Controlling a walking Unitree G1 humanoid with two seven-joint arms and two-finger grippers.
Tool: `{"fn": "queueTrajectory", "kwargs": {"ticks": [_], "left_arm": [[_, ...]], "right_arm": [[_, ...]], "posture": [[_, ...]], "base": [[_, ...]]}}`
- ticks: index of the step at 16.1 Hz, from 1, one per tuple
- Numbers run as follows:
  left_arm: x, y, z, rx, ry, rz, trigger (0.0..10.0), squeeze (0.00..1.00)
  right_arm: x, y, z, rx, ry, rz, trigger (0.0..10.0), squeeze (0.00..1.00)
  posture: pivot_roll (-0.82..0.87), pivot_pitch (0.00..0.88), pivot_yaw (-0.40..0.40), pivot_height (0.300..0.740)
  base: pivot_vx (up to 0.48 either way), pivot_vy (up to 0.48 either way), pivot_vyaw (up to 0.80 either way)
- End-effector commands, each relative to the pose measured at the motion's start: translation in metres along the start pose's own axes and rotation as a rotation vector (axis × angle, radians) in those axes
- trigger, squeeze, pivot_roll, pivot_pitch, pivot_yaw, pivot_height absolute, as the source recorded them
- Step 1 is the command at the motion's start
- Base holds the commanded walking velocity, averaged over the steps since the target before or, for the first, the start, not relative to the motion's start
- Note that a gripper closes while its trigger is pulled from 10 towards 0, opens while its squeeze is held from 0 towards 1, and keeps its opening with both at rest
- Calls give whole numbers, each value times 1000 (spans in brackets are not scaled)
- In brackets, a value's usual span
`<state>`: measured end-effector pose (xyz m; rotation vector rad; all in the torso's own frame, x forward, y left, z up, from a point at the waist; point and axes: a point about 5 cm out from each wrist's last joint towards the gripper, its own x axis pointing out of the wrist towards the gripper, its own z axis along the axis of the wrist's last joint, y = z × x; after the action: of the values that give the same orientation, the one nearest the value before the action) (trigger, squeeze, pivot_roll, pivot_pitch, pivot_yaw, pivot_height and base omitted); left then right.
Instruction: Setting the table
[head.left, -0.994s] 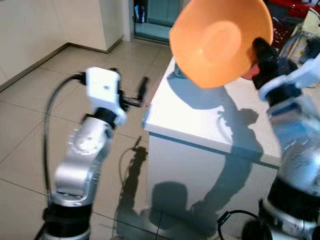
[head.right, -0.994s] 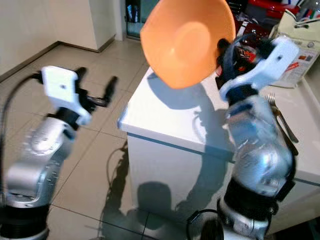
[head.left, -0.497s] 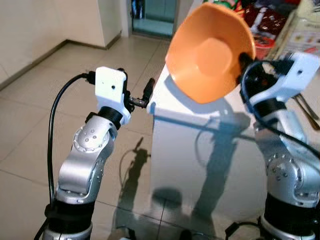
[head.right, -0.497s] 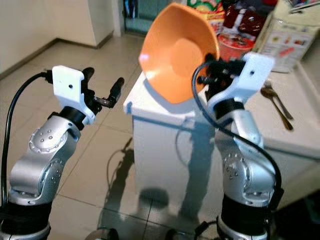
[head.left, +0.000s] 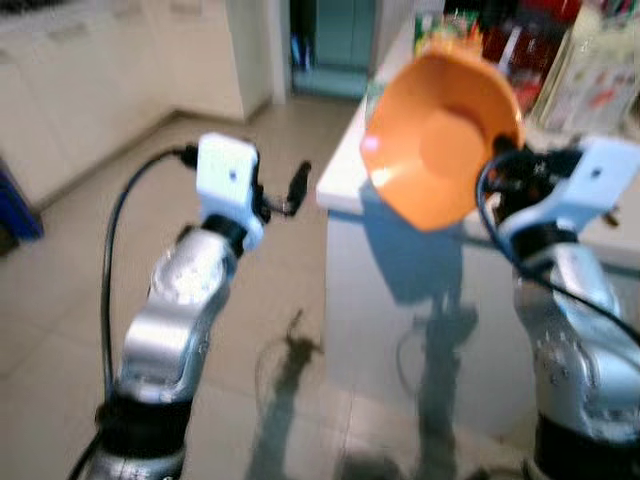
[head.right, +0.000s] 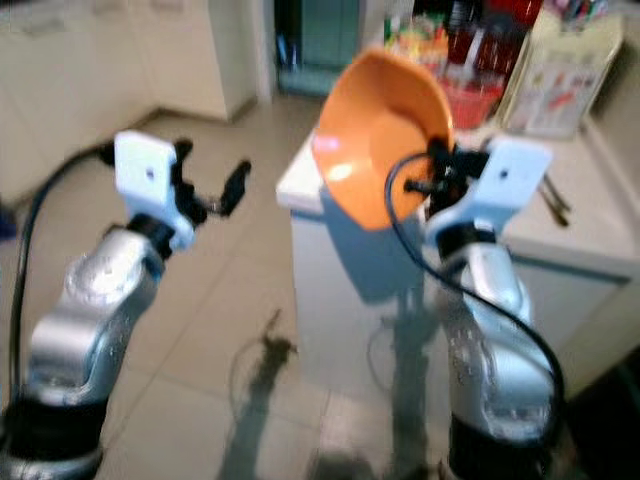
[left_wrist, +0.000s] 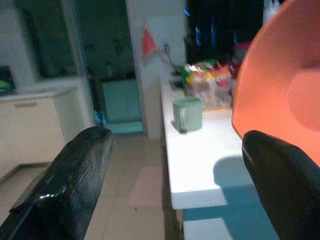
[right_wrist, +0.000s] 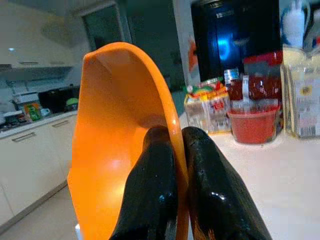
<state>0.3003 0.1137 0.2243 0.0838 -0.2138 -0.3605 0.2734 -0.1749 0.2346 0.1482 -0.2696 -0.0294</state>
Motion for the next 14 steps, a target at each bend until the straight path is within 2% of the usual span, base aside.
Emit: {"fn": "queueTrajectory", "kwargs": {"ticks": [1,6,9,14], "left_arm": [[-3,8,-9,9,38,42,10000,0],[-7,8,-13,17,46,48,10000,0],[-7,8,-13,21,44,54,10000,0],[-7,8,-13,23,44,55,10000,0]], "right_arm": [[2,6,2,-16,-14,22,10000,0],[-1,5,-6,-62,32,36,10000,0],[-2,4,-10,-43,46,44,10000,0],[-4,4,-11,-32,46,48,10000,0]], "posture": [[-55,0,19,740],[-51,0,1,740],[-48,0,-5,740],[-52,0,-9,740]], "base": [[0,-349,0],[0,-403,0],[0,-404,0],[0,-406,-696]]}}
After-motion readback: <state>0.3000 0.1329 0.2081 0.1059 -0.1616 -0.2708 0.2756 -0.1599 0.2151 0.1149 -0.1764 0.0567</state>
